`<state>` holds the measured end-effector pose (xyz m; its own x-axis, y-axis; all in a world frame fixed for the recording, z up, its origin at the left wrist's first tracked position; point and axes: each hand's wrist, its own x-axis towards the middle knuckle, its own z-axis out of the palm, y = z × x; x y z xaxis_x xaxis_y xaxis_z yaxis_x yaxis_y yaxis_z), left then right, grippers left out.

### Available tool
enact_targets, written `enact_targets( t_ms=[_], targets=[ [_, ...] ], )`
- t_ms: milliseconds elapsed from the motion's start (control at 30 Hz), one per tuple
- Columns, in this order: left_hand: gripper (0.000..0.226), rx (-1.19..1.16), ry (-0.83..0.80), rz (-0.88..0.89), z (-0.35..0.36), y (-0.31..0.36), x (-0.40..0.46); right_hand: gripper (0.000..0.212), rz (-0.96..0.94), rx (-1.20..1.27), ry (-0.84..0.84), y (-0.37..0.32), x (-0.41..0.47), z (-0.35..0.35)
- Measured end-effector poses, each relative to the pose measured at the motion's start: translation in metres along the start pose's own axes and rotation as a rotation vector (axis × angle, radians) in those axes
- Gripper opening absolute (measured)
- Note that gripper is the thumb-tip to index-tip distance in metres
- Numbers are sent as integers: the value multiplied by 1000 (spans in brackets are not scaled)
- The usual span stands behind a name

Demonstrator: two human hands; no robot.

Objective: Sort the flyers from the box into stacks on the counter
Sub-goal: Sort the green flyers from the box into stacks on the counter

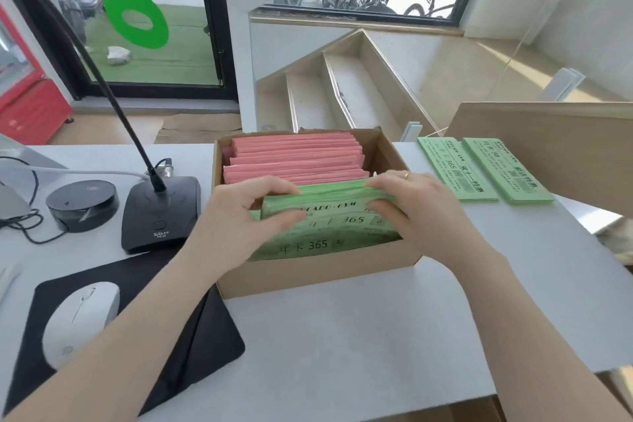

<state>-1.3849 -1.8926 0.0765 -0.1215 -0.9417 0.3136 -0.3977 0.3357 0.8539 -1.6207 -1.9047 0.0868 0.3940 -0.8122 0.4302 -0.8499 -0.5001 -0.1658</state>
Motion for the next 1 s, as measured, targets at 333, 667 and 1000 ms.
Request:
enact_targets(
  t_ms=[333, 667, 1000],
  targets=[
    [35, -516, 118, -22, 69, 70, -51, 29, 11, 214, -80, 25, -70, -98],
    [26, -523, 99, -405, 142, 6, -126, 24, 74, -30, -409, 49, -133, -33],
    [26, -526, 73, -353, 144, 7, -132, 54, 660, 1052, -246, 81, -187, -21]
  ],
)
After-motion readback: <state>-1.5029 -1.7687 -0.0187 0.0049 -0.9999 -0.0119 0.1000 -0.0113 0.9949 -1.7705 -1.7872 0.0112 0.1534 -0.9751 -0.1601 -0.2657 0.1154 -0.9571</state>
